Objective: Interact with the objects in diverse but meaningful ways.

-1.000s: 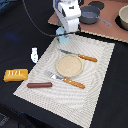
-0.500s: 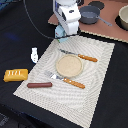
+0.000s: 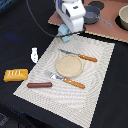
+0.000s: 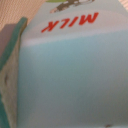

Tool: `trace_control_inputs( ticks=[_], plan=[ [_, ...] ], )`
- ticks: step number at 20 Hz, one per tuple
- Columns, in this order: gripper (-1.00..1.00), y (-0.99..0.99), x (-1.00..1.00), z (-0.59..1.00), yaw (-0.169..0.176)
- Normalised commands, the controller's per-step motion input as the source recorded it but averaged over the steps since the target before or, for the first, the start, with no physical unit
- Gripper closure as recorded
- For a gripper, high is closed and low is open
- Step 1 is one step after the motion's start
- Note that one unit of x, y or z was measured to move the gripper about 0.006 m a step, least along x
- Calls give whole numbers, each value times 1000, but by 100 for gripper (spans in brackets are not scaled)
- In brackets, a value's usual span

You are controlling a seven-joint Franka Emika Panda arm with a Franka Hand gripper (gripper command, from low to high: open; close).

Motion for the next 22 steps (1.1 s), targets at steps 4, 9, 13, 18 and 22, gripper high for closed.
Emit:
trace_control_inputs(
  ticks=[4, 9, 13, 18, 22],
  plan=[
    [100, -104, 999, 779, 0],
    [100, -54, 970, 421, 0],
    [100, -9, 944, 131, 0],
    [100, 8, 909, -138, 0],
    [100, 161, 434, -232, 4]
  ],
)
